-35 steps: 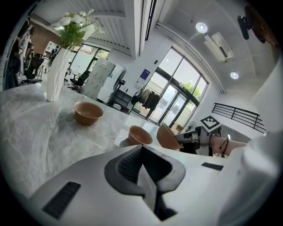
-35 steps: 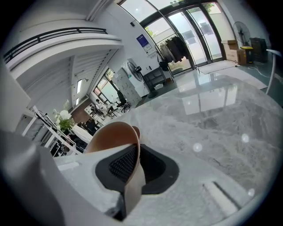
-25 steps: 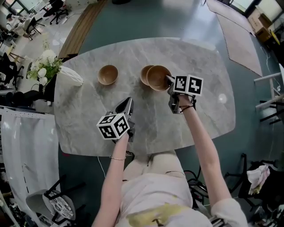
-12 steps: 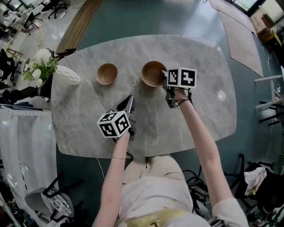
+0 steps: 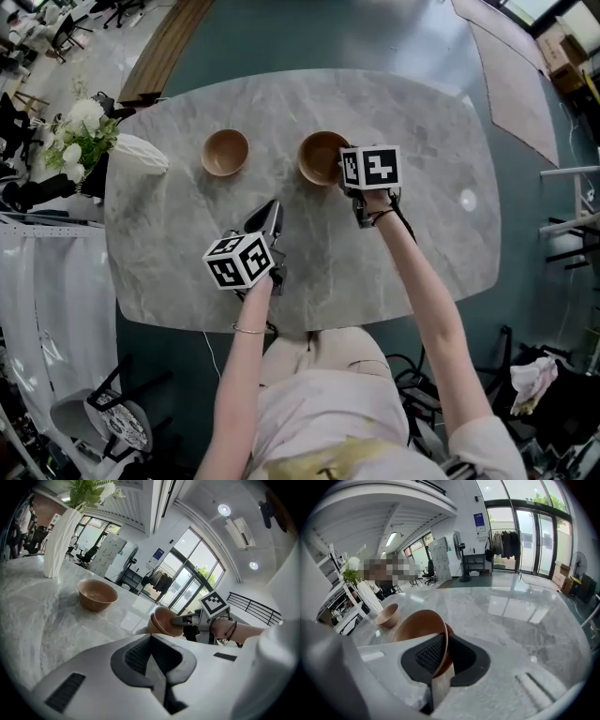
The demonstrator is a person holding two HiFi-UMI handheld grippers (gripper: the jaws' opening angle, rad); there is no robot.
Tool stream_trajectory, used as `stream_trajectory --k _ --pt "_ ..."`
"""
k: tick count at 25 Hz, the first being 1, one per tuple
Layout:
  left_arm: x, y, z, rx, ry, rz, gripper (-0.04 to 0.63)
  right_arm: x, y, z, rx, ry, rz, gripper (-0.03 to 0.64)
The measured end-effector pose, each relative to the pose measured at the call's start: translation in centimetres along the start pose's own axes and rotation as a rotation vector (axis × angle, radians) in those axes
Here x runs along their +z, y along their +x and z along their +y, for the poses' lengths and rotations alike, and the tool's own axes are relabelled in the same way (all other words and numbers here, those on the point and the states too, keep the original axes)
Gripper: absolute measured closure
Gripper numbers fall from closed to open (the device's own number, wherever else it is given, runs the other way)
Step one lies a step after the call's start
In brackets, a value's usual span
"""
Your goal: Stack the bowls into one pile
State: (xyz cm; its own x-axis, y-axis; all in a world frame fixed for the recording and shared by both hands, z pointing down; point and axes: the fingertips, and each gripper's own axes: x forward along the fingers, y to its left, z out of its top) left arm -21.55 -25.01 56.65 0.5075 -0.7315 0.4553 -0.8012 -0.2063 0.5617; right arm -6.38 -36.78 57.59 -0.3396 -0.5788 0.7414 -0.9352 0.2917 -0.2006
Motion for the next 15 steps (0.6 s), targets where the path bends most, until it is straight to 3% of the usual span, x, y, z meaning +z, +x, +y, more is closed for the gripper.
stream_trajectory --k 9,15 --pt "-0.24 0.41 -0.72 -0.009 -0.009 0.002 0.595 -0.13 -0.05 0.03 0.0 -0.035 -0.001 0.588" --pt "-0.29 0.31 -0.81 -0.018 -0.04 -0.004 0.597 -0.17 -0.25 0.3 0.012 -0.045 -0.016 0.546"
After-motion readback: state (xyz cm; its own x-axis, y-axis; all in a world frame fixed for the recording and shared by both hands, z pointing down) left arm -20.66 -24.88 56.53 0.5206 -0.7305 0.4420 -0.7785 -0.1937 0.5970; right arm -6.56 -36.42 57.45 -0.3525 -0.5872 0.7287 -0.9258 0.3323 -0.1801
